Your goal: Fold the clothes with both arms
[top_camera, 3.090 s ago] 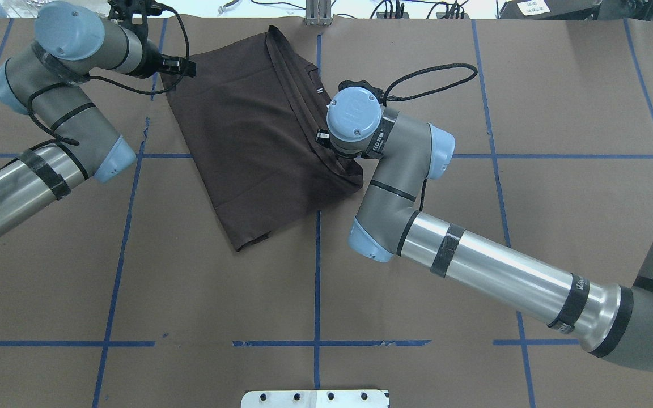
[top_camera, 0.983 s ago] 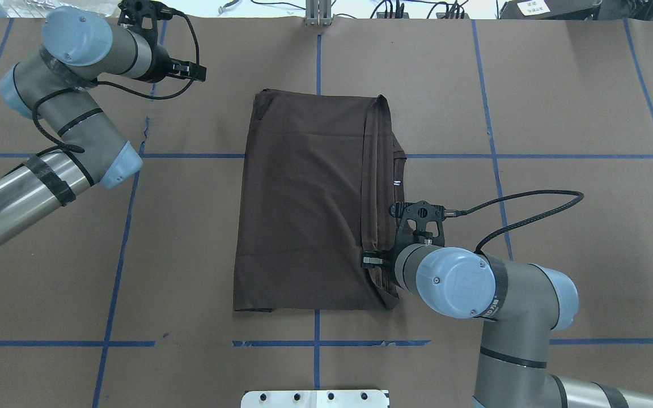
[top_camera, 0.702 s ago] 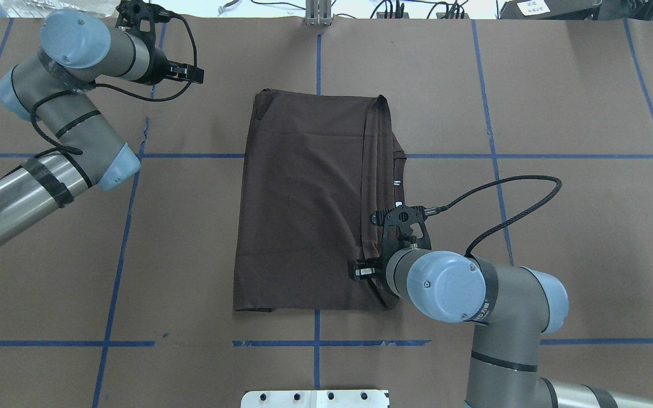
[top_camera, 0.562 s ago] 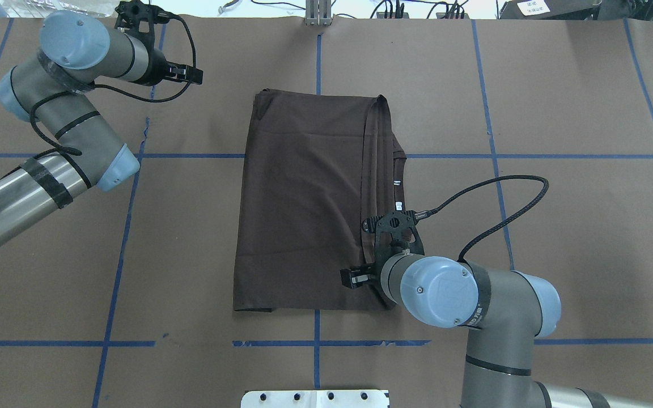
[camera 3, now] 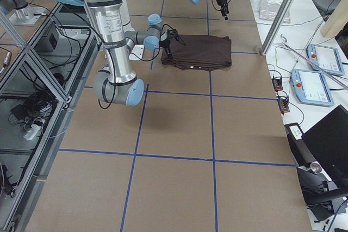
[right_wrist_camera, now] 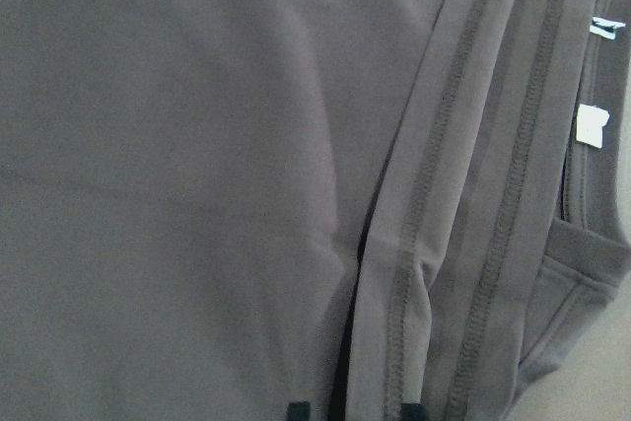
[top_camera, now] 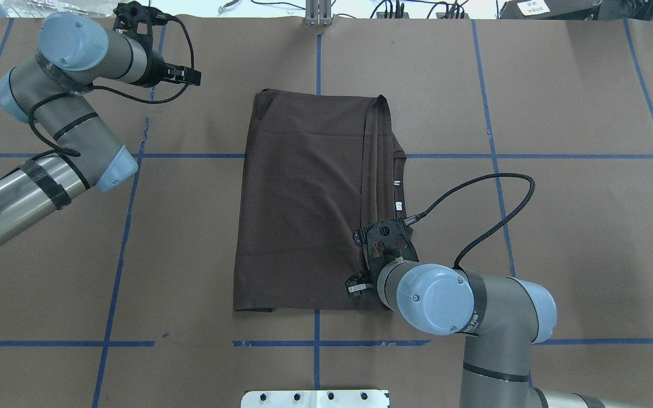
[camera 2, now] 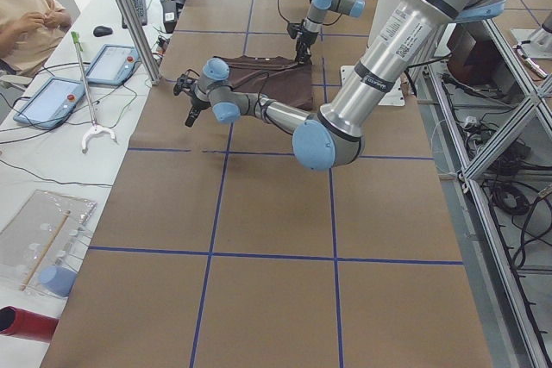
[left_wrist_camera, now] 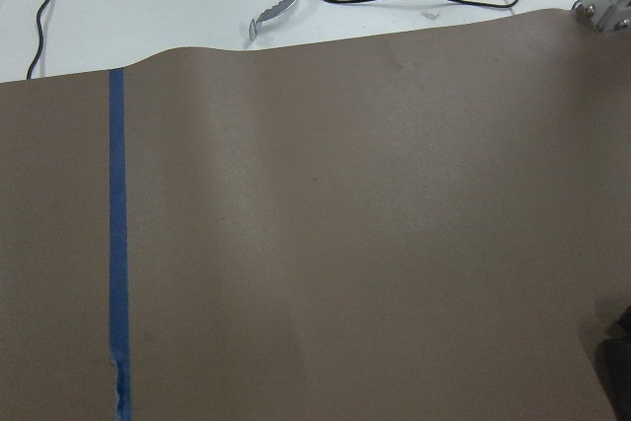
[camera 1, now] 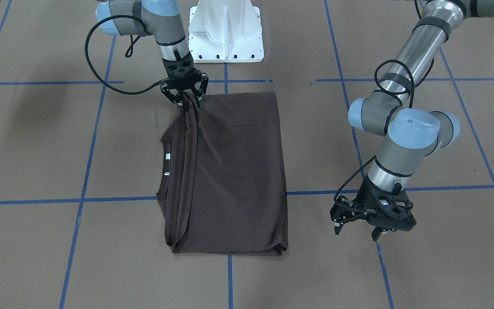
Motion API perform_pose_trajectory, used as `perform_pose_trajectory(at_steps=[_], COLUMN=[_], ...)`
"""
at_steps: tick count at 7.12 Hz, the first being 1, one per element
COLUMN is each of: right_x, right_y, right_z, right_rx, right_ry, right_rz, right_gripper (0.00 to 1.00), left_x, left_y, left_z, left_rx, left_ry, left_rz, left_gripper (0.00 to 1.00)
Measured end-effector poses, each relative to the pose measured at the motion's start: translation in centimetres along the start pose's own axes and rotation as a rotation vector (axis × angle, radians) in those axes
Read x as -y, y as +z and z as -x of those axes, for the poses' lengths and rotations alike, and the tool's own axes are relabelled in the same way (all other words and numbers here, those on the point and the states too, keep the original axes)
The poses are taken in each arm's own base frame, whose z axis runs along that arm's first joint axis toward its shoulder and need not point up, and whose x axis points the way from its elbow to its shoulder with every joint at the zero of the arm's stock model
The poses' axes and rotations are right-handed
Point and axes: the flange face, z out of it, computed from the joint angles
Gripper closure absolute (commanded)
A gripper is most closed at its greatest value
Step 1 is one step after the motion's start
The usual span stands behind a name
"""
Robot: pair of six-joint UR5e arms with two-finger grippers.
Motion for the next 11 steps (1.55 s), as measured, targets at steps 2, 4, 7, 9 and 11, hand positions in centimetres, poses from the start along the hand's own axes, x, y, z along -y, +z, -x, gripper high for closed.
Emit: perform_pose_trajectory(at_steps=[2, 4, 7, 9, 11], right_x=[0.1, 0.1, -2.0, -3.9, -4.0], right_y=[-0.3, -0.4, -1.0, -0.8, -1.3], right_z=[-0.2, -0.7, -4.9, -5.3, -4.5], right_rx=[0.0, -0.007, -0.048, -0.066, -0.045], right_ry=[-0.003, 0.008, 0.091, 0.164, 0.185], right_rz=[-0.004, -0.009, 0.001, -0.004, -0.006], right_gripper=[1.0, 1.0, 1.0, 0.0, 0.0], left_x=[-0.1, -0.1, -0.5, -0.7, -0.7], left_y=[0.0, 0.0, 0.2, 0.4, 0.1], left_z=[0.1, 0.1, -0.2, -0.4, -0.9], left_rx=[0.001, 0.0, -0.002, -0.003, -0.011], left_ry=[0.0, 0.0, 0.003, 0.005, 0.008], left_rz=[0.001, 0.001, 0.006, 0.01, 0.008], left_gripper=[0.0, 0.0, 0.0, 0.0, 0.0])
